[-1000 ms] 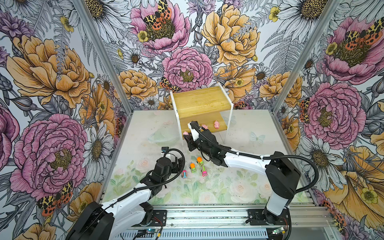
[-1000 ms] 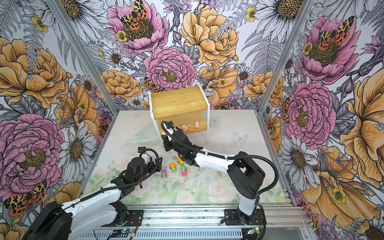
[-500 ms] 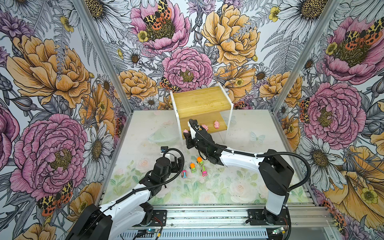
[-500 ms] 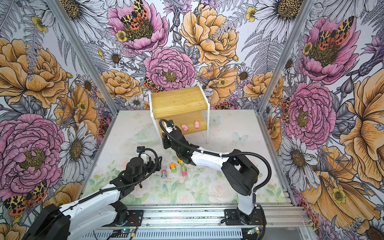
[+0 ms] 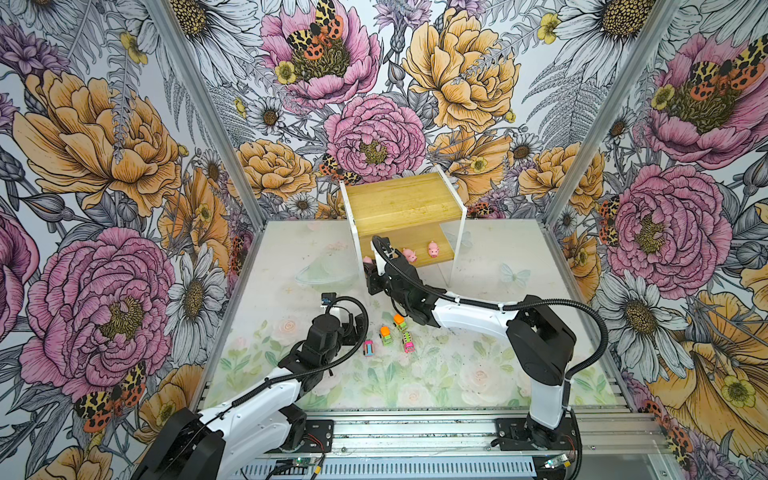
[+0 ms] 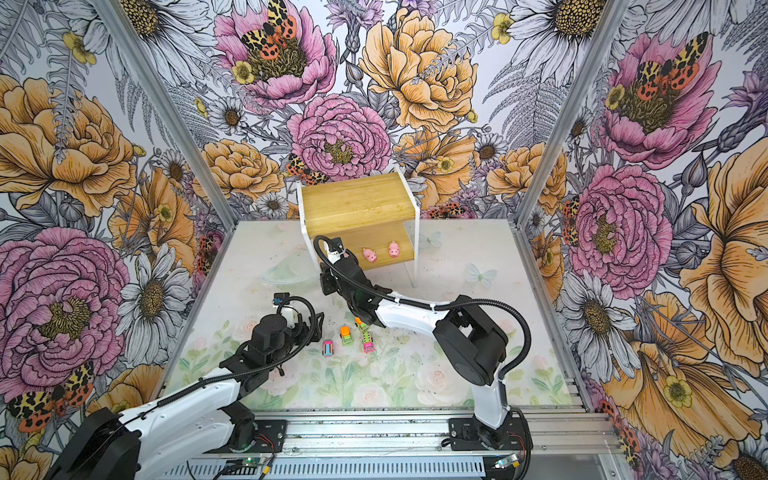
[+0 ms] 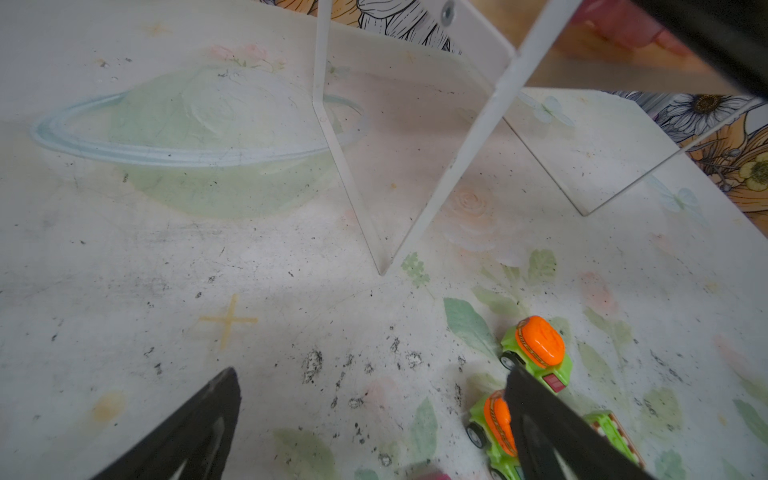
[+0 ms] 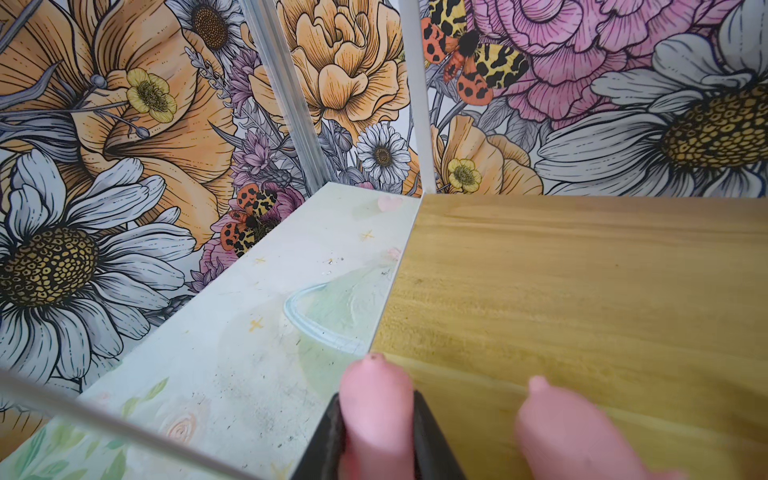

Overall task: Place and organize the plastic toys onto the shelf
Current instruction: 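Place the pig at the end of the row and open the right gripper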

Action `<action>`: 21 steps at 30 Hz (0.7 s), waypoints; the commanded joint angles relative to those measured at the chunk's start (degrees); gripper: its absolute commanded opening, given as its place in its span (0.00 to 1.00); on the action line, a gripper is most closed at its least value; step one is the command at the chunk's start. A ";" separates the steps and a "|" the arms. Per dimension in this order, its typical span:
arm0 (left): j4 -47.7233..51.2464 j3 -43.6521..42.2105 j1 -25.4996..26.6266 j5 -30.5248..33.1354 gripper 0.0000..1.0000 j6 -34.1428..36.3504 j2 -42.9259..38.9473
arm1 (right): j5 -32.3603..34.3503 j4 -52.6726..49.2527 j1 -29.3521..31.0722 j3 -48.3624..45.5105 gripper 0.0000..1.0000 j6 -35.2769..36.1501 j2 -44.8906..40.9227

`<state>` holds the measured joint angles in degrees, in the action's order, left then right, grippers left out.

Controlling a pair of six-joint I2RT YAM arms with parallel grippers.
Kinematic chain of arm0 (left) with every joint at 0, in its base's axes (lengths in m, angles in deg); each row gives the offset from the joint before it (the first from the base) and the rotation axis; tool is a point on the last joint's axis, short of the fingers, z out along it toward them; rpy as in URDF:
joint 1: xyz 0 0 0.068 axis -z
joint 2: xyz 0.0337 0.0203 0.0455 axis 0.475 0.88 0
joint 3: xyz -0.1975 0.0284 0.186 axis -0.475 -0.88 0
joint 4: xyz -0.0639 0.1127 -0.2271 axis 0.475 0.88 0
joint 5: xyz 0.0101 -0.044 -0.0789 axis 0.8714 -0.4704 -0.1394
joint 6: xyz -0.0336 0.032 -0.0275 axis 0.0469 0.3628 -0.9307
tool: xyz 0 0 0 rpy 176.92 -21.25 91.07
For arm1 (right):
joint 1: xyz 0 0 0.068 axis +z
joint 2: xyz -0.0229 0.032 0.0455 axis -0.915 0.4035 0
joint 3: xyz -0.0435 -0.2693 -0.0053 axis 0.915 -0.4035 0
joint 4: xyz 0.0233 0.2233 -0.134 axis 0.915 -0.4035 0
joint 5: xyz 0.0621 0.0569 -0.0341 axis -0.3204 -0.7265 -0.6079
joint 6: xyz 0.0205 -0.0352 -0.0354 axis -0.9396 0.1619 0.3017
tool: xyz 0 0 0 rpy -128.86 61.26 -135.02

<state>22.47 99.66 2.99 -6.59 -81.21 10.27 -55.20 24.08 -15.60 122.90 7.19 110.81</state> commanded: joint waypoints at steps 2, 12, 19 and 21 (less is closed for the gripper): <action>-0.88 -0.49 -0.42 -1.00 0.99 0.56 -0.22 | 1.24 0.53 0.24 2.84 0.27 0.63 2.01; -0.70 -0.58 -0.42 -0.99 0.99 0.38 -0.58 | 1.56 -0.12 0.03 3.83 0.27 0.81 3.97; -0.70 -0.59 -0.44 -0.99 0.99 0.36 -0.58 | 1.52 -0.49 -0.42 3.87 0.28 0.50 4.55; -0.70 -0.59 -0.42 -0.99 0.99 0.37 -0.58 | 1.67 -0.68 -0.36 3.97 0.29 0.45 4.83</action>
<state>22.49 99.66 2.99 -6.59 -81.21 10.27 -54.31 23.77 -15.66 125.26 7.37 113.79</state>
